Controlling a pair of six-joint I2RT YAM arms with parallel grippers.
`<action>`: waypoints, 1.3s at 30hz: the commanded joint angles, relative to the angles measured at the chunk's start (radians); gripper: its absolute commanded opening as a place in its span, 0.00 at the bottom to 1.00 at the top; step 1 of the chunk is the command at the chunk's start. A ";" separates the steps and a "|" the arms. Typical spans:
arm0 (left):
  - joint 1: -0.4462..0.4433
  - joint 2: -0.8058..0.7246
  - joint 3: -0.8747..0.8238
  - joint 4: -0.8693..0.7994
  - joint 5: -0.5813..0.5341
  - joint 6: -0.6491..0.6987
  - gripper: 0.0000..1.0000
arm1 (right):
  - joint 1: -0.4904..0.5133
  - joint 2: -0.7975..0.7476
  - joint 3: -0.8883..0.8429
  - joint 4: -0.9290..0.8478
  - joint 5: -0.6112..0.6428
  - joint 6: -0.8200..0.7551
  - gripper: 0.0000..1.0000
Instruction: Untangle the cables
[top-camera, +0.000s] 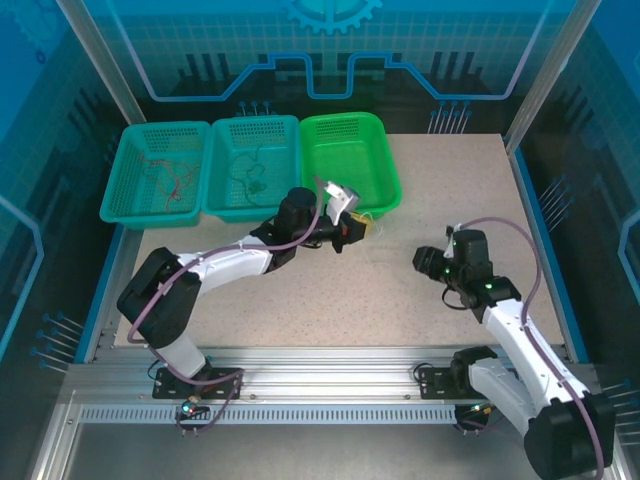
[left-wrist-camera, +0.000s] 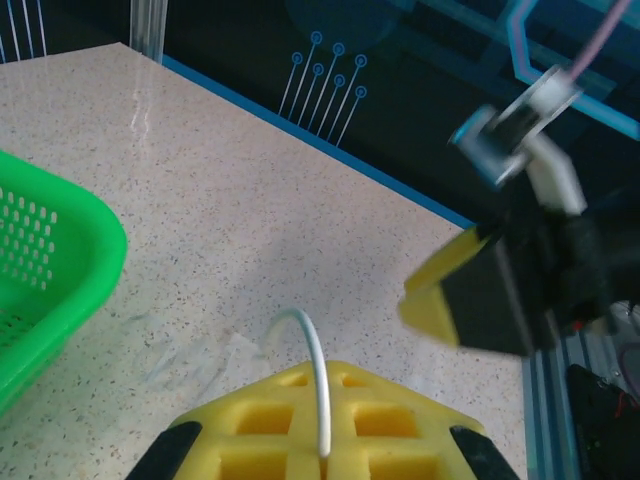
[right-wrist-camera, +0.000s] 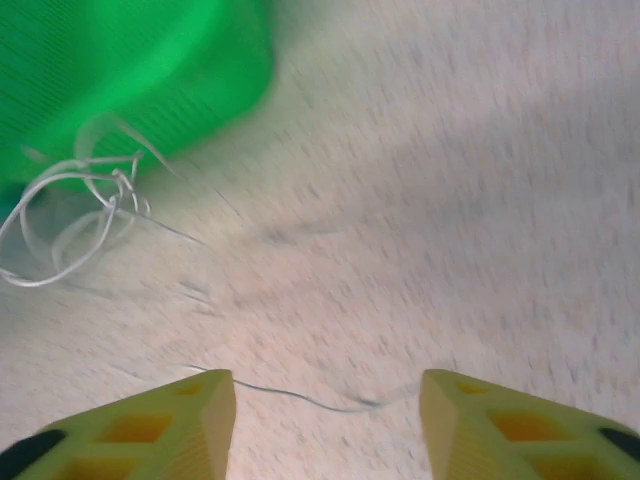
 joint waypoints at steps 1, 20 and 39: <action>-0.023 -0.015 0.014 -0.105 -0.042 0.064 0.00 | 0.058 -0.028 0.066 0.035 0.009 -0.085 0.68; -0.079 -0.156 -0.013 -0.064 0.155 0.037 0.00 | 0.297 0.347 -0.034 0.795 -0.269 -0.377 0.72; -0.089 -0.586 -0.009 -0.216 -0.209 0.149 0.00 | 0.260 0.660 0.048 0.579 0.145 -0.155 0.20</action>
